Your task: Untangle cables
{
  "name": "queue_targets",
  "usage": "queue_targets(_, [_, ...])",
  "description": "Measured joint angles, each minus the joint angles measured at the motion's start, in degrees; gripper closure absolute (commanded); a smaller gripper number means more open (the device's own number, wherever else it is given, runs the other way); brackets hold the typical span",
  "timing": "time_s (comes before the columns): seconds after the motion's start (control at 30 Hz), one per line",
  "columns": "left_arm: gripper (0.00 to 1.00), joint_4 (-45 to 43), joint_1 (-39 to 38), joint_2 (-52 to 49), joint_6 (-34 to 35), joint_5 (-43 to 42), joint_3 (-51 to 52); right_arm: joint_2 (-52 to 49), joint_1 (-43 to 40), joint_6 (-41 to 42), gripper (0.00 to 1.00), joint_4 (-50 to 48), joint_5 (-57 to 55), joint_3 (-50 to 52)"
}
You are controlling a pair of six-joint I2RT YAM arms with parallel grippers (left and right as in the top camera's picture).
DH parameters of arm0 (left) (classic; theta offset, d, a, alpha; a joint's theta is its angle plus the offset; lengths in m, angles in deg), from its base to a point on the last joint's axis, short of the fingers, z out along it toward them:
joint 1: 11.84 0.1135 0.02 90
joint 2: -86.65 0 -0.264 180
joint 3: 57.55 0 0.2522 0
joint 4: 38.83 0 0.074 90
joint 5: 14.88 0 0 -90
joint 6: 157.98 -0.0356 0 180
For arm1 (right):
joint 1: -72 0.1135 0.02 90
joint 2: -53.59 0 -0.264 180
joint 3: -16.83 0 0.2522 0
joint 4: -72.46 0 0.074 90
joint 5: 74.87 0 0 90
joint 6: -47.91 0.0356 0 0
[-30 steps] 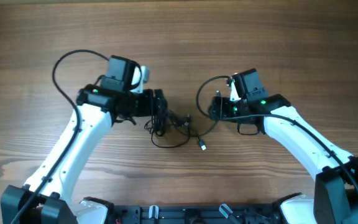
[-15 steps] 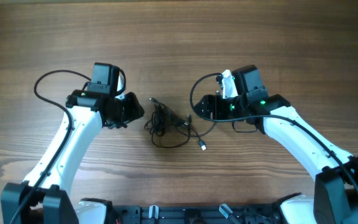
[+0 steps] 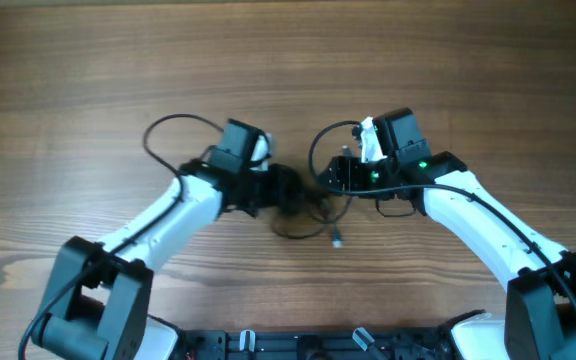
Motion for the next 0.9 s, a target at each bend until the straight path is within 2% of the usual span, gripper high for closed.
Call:
queue_targets(0.03, [0.53, -0.28, -1.22, -0.02, -0.24, -0.72, 0.00, 0.00, 0.00, 1.14, 0.18, 1.92, -2.25, 0.00])
queue_targets(0.07, [0.51, -0.26, -1.55, -0.02, -0.63, -1.09, 0.00, 0.00, -0.02, 1.49, 0.16, 2.84, -3.43, 0.00])
queue_targets(0.1, [0.50, -0.35, -1.53, -0.02, -0.83, -1.29, 0.00, 0.00, 0.00, 2.01, 0.13, 3.65, -5.11, 0.00])
queue_targets(0.2, [0.51, -0.26, -0.72, -0.02, -0.90, -1.49, 0.00, 0.00, 0.00, 2.62, 0.12, 3.56, -6.78, 0.00])
queue_targets(0.53, [0.67, 2.25, -0.13, -0.02, -1.22, 0.17, 0.00, 0.00, 0.00, -0.33, 0.10, 0.72, 0.02, 0.00])
queue_targets(0.7, [0.71, 5.62, -0.13, -0.02, -1.27, 4.20, 0.00, 0.00, 0.00, -0.61, 0.10, -5.64, 6.47, 0.00])
queue_targets(0.9, [0.72, 5.81, -0.13, -0.02, -1.27, 5.09, 0.00, 0.00, 1.05, -0.59, 0.16, -4.39, 9.57, 0.00])
